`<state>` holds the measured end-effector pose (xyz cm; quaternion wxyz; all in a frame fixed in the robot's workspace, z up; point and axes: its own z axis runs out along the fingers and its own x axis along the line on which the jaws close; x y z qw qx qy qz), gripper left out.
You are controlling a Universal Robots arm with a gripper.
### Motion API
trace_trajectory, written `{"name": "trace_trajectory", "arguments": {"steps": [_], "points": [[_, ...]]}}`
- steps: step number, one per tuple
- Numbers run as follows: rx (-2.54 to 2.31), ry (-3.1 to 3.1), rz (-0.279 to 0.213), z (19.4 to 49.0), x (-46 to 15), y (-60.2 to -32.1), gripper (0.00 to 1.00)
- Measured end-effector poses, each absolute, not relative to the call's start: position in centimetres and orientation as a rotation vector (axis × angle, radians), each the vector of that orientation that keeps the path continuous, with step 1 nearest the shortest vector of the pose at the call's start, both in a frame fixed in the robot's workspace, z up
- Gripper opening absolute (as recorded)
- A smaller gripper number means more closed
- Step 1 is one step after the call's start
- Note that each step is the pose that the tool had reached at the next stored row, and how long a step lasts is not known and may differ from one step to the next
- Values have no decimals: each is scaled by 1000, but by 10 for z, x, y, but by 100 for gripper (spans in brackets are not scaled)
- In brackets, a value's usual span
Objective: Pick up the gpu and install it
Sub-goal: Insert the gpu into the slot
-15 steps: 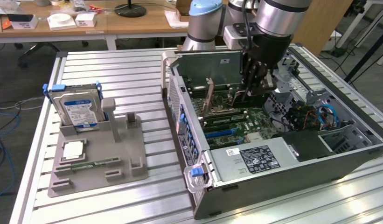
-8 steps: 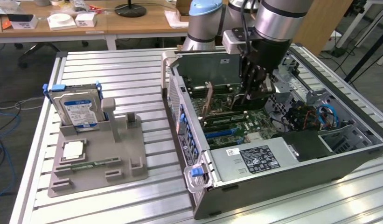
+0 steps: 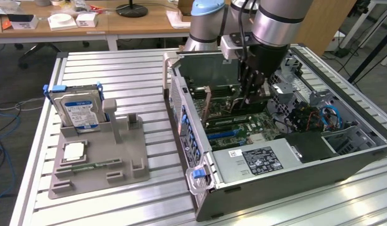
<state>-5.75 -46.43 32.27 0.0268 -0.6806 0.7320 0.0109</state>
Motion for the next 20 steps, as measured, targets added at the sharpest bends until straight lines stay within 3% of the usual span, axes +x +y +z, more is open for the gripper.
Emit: {"name": "trace_trajectory", "arguments": {"steps": [20], "points": [[-2103, 2261, 32, 302, -66, -467, 26]]}}
